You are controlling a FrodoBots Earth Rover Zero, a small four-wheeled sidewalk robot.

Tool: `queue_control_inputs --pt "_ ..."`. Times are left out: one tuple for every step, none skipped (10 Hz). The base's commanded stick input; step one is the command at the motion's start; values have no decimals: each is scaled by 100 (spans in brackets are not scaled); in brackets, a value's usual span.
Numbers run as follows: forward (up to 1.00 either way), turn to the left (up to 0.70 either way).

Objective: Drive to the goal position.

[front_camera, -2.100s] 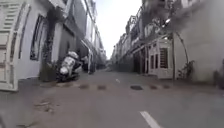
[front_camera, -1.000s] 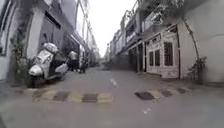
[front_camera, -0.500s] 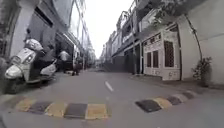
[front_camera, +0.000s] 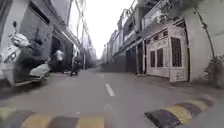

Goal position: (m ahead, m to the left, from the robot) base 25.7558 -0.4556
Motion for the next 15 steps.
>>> queue_control_inputs --pt "100 6" --pt "100 6" --pt "100 6" --pt "100 6" --pt "100 6" --pt "100 6" --pt "100 6" --pt "100 6" --pt "100 6" --pt "100 6" --pt "100 6" --pt "100 6" --pt "100 6" --pt "100 6" --pt "100 6"
